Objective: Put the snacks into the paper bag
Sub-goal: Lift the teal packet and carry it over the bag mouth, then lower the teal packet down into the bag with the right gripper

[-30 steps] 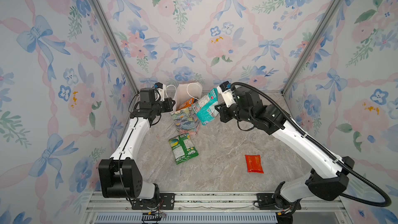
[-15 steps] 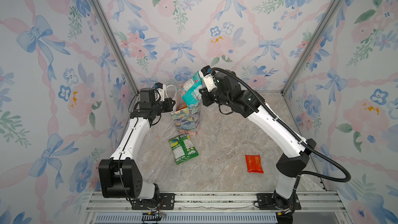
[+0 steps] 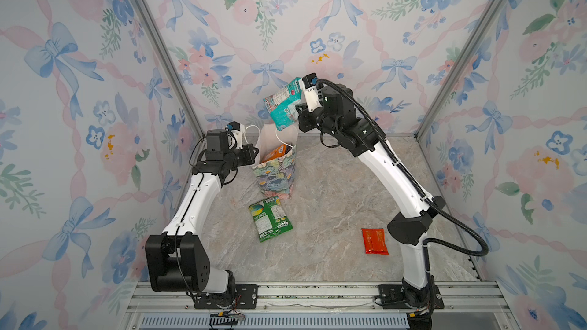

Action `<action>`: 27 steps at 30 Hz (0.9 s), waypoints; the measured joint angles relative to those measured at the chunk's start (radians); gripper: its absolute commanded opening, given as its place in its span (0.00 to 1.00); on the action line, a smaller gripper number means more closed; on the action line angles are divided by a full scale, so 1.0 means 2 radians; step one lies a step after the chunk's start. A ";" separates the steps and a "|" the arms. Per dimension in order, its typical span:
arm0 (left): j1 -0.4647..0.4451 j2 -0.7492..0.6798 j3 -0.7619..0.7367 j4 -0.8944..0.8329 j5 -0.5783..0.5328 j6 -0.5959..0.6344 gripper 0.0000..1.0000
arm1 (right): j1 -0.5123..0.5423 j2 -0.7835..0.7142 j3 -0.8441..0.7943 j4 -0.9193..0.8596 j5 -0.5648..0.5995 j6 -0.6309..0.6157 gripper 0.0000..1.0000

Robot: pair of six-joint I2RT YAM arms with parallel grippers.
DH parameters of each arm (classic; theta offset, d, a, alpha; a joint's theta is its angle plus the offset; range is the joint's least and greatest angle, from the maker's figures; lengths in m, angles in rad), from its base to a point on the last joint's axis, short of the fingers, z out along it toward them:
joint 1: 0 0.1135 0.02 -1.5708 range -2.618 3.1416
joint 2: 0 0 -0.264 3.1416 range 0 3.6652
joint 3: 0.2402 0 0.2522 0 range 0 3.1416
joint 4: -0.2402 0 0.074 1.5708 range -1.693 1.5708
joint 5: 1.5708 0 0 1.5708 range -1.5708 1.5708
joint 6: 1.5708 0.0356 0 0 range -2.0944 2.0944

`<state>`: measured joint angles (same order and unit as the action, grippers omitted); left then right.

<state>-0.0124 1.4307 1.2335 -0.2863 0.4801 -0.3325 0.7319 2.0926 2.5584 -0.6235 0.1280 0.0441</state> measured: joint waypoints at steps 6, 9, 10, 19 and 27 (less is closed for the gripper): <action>0.000 0.000 0.000 0.000 0.000 0.000 0.00 | -0.026 0.045 0.014 0.038 0.000 0.010 0.00; 0.000 0.000 0.000 0.000 0.000 0.000 0.00 | -0.037 0.072 0.038 0.049 -0.002 0.013 0.00; 0.000 0.000 0.000 0.000 0.000 0.000 0.00 | -0.040 0.083 0.049 0.054 -0.005 0.013 0.00; 0.000 0.000 0.000 0.000 0.000 0.000 0.00 | -0.049 0.121 0.069 0.076 -0.054 0.009 0.00; 0.000 0.001 0.000 0.000 0.000 0.000 0.00 | -0.042 0.122 0.064 0.044 -0.121 -0.027 0.00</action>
<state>-0.0124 1.4322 1.2335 -0.2859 0.4805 -0.3325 0.6479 2.3371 2.6865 -0.5354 -0.1139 -0.0101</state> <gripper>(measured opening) 0.048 0.046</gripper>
